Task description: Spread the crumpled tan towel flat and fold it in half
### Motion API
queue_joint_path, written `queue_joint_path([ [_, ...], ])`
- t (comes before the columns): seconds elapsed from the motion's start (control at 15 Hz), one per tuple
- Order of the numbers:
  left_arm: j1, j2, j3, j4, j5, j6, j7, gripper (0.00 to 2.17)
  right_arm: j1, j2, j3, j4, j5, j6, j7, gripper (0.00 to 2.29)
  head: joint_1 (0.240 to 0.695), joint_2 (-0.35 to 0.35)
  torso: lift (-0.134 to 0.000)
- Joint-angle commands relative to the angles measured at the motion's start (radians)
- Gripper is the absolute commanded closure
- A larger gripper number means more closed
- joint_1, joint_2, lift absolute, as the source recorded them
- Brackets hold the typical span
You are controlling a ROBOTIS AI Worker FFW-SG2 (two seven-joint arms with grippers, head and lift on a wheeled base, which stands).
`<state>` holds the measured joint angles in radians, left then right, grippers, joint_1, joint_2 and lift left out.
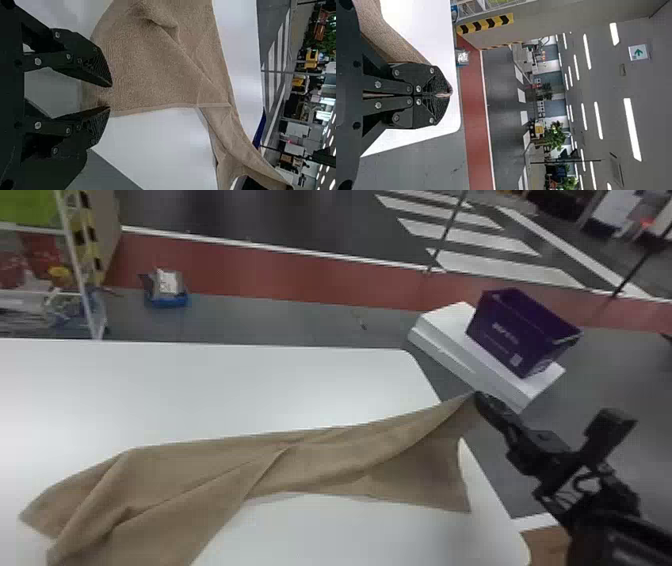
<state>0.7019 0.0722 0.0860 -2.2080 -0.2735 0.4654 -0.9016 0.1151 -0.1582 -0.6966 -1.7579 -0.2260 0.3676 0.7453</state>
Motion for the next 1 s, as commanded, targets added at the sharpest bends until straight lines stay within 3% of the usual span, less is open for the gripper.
queue_joint_path([
  [0.0, -0.004, 0.001, 0.005, 0.007, -0.001, 0.000, 0.013, 1.32, 0.000, -0.001, -0.003, 0.000, -0.006, 0.009, 0.000, 2.13, 0.695, -0.350, -0.124],
  [0.27, -0.006, -0.003, 0.046, -0.039, 0.043, 0.013, 0.003, 1.38, 0.000, 0.000, -0.011, -0.015, -0.013, 0.034, 0.000, 2.13, 0.695, -0.350, -0.124],
  [0.47, -0.006, -0.020, 0.156, -0.139, 0.169, 0.065, -0.016, 1.38, 0.001, -0.001, -0.031, -0.072, -0.023, 0.110, 0.009, 2.13, 0.695, -0.350, -0.124],
  [0.67, -0.055, -0.075, 0.264, -0.249, 0.266, 0.181, -0.005, 1.38, -0.008, -0.018, -0.050, -0.166, -0.047, 0.261, 0.022, 2.13, 0.695, -0.350, -0.124],
  [0.8, -0.098, -0.075, 0.317, -0.314, 0.341, 0.276, 0.010, 1.38, -0.009, -0.020, -0.066, -0.241, -0.055, 0.347, 0.039, 2.13, 0.695, -0.350, -0.124],
  [0.93, -0.119, -0.075, 0.331, -0.357, 0.367, 0.310, 0.072, 1.38, -0.043, -0.029, -0.093, -0.272, -0.055, 0.423, 0.060, 2.13, 0.695, -0.336, -0.124],
])
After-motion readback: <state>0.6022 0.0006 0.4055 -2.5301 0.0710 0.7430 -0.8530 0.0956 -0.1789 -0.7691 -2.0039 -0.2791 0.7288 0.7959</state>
